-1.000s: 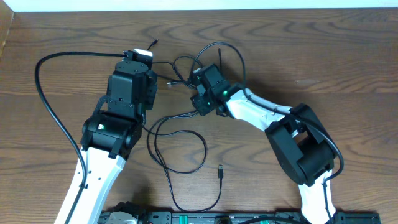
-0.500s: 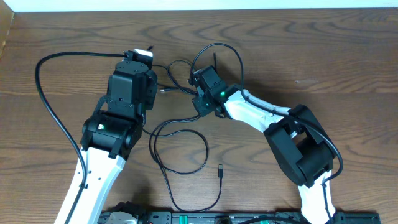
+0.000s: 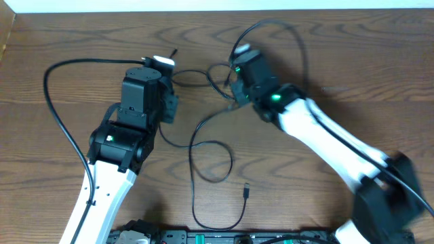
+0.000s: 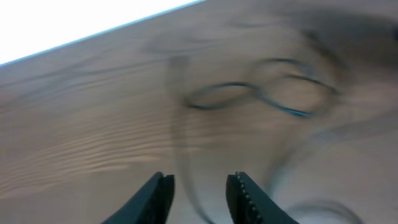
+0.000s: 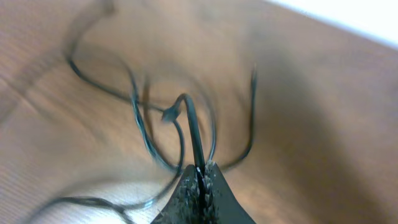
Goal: Untangle cables
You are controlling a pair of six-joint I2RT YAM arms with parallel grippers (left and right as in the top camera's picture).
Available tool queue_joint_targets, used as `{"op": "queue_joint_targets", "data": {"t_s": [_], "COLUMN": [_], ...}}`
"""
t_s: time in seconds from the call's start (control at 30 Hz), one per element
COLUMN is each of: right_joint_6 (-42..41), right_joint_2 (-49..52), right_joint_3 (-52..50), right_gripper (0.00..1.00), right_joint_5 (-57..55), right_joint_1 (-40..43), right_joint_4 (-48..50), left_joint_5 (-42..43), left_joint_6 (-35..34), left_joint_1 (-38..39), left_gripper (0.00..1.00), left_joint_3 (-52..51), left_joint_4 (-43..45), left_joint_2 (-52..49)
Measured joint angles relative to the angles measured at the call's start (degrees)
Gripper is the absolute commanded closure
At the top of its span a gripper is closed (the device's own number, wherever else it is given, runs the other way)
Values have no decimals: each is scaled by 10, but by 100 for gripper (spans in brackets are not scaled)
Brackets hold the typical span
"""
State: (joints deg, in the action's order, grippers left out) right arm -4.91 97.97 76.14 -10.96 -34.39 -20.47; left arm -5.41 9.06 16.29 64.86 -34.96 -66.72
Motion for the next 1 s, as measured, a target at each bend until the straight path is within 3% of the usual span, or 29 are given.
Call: {"op": "queue_joint_targets", "data": {"t_s": [0.13, 0.3, 0.5, 0.73, 0.83, 1.0], "right_joint_6": [10, 16, 26, 31, 31, 18], "right_joint_2": [-80, -95, -96, -139, -188, -249], "right_joint_3": [5, 6, 6, 5, 5, 5], "right_gripper": [99, 99, 99, 99, 99, 99], "right_joint_5": [-7, -9, -63, -356, -503, -596], "right_joint_1": [4, 4, 4, 19, 70, 174], "right_joint_4": [7, 5, 4, 64, 100, 92], "left_joint_5": [171, 283, 325, 327, 320, 320], "left_joint_6": [-2, -2, -2, 4, 7, 11], "left_joint_1": [0, 1, 1, 1, 1, 1], "left_gripper": [71, 71, 71, 71, 71, 71], "left_joint_3": [0, 0, 0, 0, 0, 0], "left_joint_4": [-7, -10, -16, -18, -21, -21], "left_joint_2": [-9, -49, -124, -171, -171, -171]}}
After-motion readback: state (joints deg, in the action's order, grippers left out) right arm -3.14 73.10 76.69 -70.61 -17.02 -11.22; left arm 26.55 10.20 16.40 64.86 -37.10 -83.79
